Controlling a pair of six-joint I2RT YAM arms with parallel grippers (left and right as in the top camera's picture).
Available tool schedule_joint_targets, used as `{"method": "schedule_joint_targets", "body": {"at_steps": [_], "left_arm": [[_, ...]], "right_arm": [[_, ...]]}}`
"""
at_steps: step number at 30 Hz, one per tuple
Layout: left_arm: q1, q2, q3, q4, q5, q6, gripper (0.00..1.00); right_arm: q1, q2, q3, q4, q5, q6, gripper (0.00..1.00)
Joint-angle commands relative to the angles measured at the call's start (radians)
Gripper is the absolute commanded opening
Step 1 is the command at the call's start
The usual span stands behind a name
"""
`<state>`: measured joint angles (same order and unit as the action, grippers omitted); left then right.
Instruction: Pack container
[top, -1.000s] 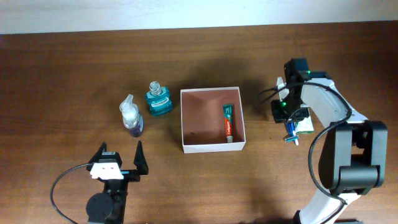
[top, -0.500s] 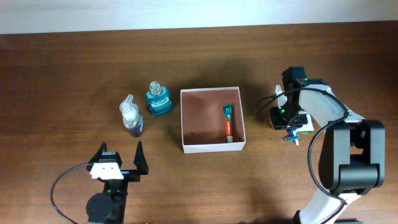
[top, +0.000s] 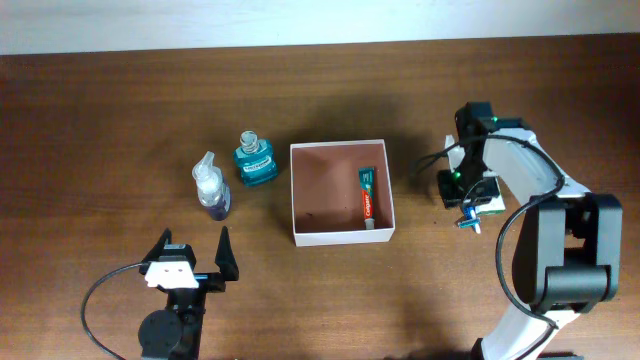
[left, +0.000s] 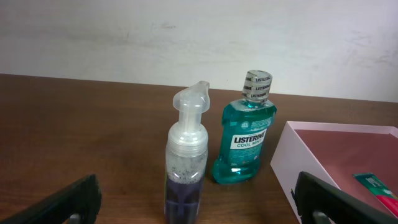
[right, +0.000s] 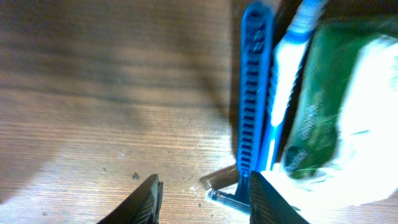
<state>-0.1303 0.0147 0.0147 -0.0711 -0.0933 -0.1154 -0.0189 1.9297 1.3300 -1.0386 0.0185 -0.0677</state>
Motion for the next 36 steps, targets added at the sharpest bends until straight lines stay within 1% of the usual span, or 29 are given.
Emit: {"method": "schedule_joint_targets", "body": {"at_steps": [1,9,16,18,20,28,36], "left_arm": [[0.005,-0.009,-0.006,0.000,-0.008,0.016,0.99],[0.005,-0.009,-0.006,0.000,-0.008,0.016,0.99],[0.005,-0.009,-0.006,0.000,-0.008,0.016,0.99],[0.005,-0.009,-0.006,0.000,-0.008,0.016,0.99],[0.005,-0.009,-0.006,0.000,-0.008,0.016,0.99],[0.005,-0.009,-0.006,0.000,-0.008,0.016,0.99],[0.005,-0.009,-0.006,0.000,-0.008,0.016,0.99]], "right_arm": [[-0.002,-0.009,0.068,-0.019,0.016,-0.007,0.40],[-0.002,-0.008,0.063,-0.003,0.020,-0.053,0.39],[-0.003,-0.008,0.039,0.069,0.020,-0.053,0.38],[-0.003,-0.008,0.027,0.090,0.020,-0.052,0.33],[-0.003,-0.008,0.018,0.104,0.020,-0.052,0.31],[-0.003,-0.008,-0.018,0.125,0.020,-0.052,0.32],[-0.048,-0.008,-0.019,0.126,0.019,-0.048,0.33]]}}
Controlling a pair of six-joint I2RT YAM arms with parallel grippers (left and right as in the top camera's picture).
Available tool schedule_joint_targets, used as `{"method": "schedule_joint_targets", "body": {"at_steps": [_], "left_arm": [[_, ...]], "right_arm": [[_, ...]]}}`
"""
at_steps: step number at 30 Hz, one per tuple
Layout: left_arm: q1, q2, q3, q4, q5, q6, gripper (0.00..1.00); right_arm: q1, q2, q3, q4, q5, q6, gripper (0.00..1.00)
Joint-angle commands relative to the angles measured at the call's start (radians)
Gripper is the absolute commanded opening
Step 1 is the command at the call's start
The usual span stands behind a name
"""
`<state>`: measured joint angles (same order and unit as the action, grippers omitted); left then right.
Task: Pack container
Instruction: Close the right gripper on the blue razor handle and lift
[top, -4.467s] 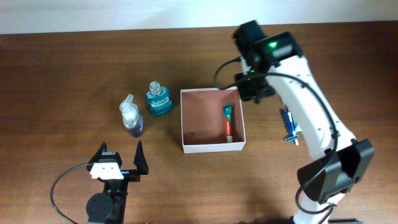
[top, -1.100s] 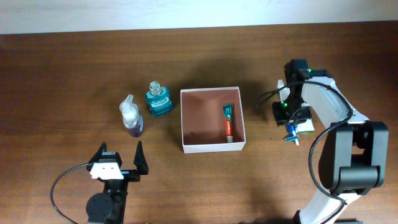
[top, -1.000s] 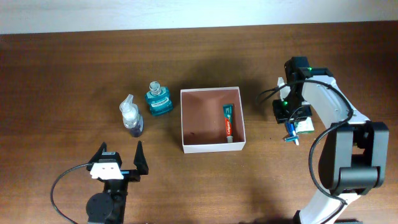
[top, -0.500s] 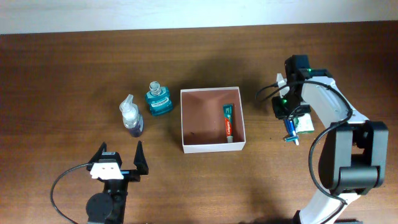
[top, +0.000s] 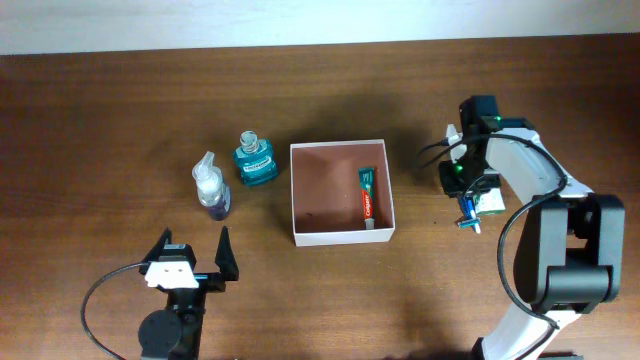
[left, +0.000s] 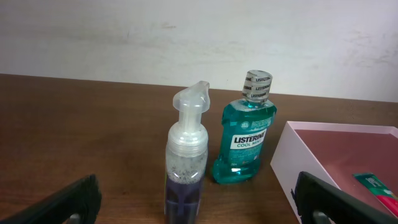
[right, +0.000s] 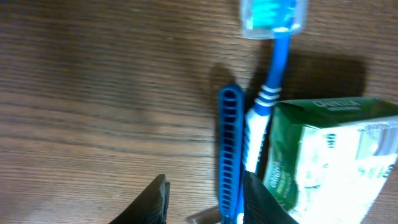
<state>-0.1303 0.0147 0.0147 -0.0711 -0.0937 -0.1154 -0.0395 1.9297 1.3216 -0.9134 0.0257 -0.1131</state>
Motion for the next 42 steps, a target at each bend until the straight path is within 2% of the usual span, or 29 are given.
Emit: {"method": "schedule_joint_targets", "body": {"at_steps": [1,42], "left_arm": [[0.005,-0.009,-0.006,0.000,-0.008,0.016,0.99],[0.005,-0.009,-0.006,0.000,-0.008,0.016,0.99]], "right_arm": [[-0.033,-0.008,-0.013,0.001,0.012,-0.002,0.33],[-0.051,-0.008,-0.084,0.014,-0.075,-0.003,0.32]]}}
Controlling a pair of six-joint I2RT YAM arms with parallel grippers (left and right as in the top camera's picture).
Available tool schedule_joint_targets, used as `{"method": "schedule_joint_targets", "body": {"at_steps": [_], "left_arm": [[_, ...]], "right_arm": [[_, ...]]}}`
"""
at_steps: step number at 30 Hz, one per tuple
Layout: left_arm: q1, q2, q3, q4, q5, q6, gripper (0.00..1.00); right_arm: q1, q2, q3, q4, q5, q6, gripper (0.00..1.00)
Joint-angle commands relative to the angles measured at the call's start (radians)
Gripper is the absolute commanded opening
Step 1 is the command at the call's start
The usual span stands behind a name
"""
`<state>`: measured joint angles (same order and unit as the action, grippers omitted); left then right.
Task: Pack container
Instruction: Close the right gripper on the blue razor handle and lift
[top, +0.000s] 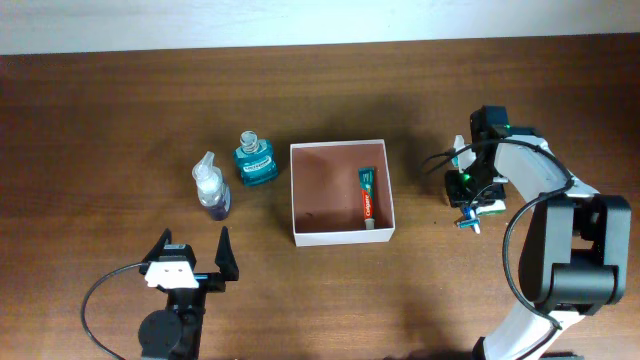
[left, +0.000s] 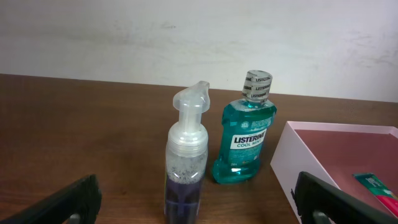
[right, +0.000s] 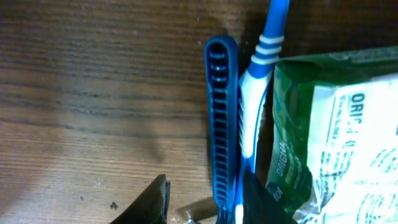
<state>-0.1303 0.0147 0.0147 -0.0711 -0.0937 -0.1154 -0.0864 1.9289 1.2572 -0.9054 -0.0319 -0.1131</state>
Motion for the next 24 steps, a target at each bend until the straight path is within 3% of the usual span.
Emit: {"method": "schedule_joint_targets", "body": {"at_steps": [1,24], "left_arm": [[0.005,-0.009,-0.006,0.000,-0.008,0.016,0.99],[0.005,-0.009,-0.006,0.000,-0.008,0.016,0.99]], "right_arm": [[-0.005,-0.008,-0.020,0.009,-0.017,-0.003,0.32],[0.031,-0.007,-0.020,0.003,-0.029,-0.003,0.32]]}}
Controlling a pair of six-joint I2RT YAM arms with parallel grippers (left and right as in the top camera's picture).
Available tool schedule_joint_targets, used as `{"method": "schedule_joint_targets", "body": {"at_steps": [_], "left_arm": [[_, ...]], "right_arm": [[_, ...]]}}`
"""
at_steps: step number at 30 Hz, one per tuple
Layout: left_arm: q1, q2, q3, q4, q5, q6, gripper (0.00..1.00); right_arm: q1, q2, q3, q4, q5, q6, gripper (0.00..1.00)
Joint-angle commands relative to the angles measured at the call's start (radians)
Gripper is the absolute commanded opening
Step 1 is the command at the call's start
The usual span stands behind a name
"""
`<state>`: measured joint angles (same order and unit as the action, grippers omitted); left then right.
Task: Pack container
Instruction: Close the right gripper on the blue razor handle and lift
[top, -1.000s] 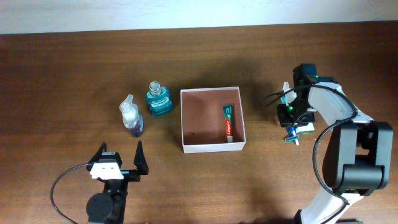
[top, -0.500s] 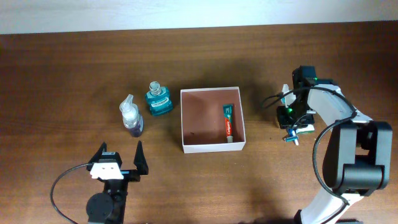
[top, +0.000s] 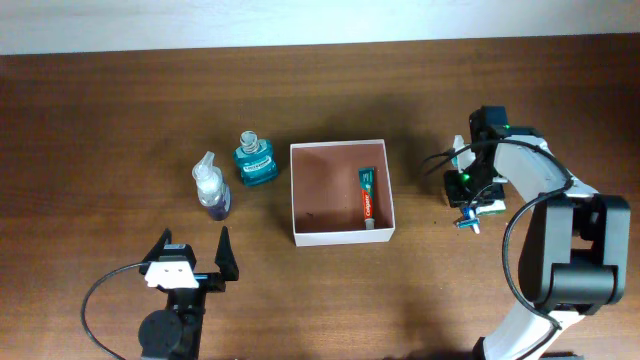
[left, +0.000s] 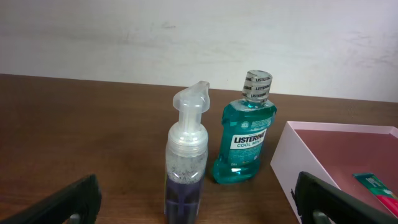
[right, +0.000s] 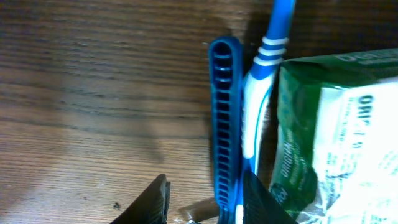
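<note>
The white box (top: 296, 195) with a reddish inside holds a toothpaste tube (top: 367, 193). My right gripper (top: 468, 198) is low over a blue ribbed razor (right: 225, 124), a blue-and-white toothbrush (right: 267, 81) and a green packet (right: 336, 137) right of the box. In the right wrist view the gripper (right: 205, 202) is open, and the razor handle runs between its fingertips, close to the right one. My left gripper (top: 190, 262) stands open near the front edge, facing a foam pump bottle (left: 186, 155) and a teal Listerine bottle (left: 245, 134).
The pump bottle (top: 211, 190) and Listerine bottle (top: 255, 160) stand just left of the box. The razor, toothbrush and packet lie tight against each other. A pale wall runs behind the table's far edge.
Almost nothing has changed. The right wrist view has shifted very slightly over the razor and packet, and the open fingers still straddle the razor handle. The left arm is still.
The right gripper was open, low over the razor beside the toothbrush and packet. Then it stood farther off, with the toothbrush head in view. After that it was close over the razor handle again, where it stays. The left arm and the bottles have not moved.
</note>
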<state>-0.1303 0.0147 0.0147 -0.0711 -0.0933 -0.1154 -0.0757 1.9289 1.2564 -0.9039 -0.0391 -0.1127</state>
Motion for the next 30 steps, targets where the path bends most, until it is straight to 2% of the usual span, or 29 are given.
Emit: {"method": "schedule_joint_targets", "body": {"at_steps": [1,13,23,30], "left_arm": [[0.005,-0.009,-0.006,0.000,-0.008,0.016,0.99],[0.005,-0.009,-0.006,0.000,-0.008,0.016,0.99],[0.005,-0.009,-0.006,0.000,-0.008,0.016,0.99],[0.005,-0.009,-0.006,0.000,-0.008,0.016,0.99]], "right_arm": [[0.026,-0.007,-0.019,0.003,-0.021,-0.003,0.32],[0.049,-0.007,-0.021,0.004,-0.019,0.002,0.32],[0.048,-0.007,-0.060,0.073,0.007,0.228,0.32],[0.048,-0.007,-0.095,0.093,0.069,0.286,0.31]]}}
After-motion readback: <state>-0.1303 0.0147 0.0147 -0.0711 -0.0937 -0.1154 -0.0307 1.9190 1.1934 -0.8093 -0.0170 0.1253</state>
